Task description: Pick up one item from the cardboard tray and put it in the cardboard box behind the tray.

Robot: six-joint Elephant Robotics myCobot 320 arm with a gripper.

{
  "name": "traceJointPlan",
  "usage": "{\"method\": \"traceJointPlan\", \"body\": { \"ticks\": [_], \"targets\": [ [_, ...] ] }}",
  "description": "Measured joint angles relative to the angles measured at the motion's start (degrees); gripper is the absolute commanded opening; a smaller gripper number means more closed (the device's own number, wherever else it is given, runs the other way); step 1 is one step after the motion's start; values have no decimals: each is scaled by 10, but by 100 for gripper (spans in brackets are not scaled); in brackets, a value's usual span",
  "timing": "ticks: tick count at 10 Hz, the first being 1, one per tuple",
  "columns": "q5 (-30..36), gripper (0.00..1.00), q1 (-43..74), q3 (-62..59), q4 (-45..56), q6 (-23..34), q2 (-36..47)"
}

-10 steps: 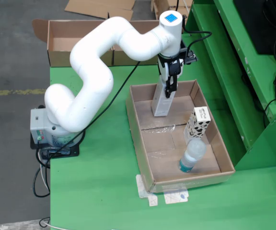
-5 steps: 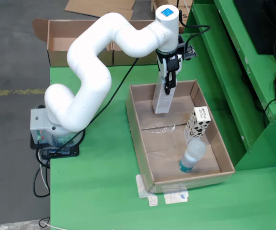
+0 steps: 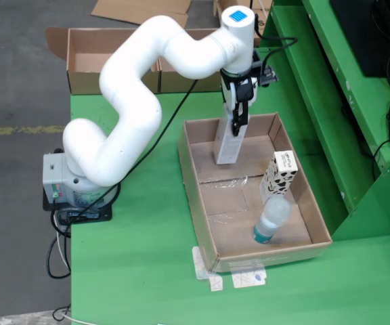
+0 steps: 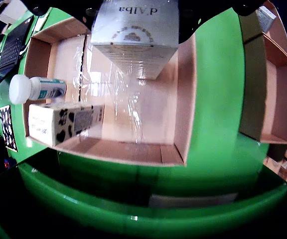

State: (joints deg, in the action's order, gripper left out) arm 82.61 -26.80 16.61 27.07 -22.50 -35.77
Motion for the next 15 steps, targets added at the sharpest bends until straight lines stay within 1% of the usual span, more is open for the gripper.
{"method": "traceJointPlan", "body": {
  "ticks": [2,6,11,13,15],
  "targets": [
    [1,0,0,-45,29,6,-37],
    [-21,0,-13,-149,-7,5,-37],
    [-39,0,-17,-149,-55,5,-33],
    [-40,0,-20,-150,-56,5,-28],
    [-50,0,-30,-150,-54,0,-6]
  ]
}}
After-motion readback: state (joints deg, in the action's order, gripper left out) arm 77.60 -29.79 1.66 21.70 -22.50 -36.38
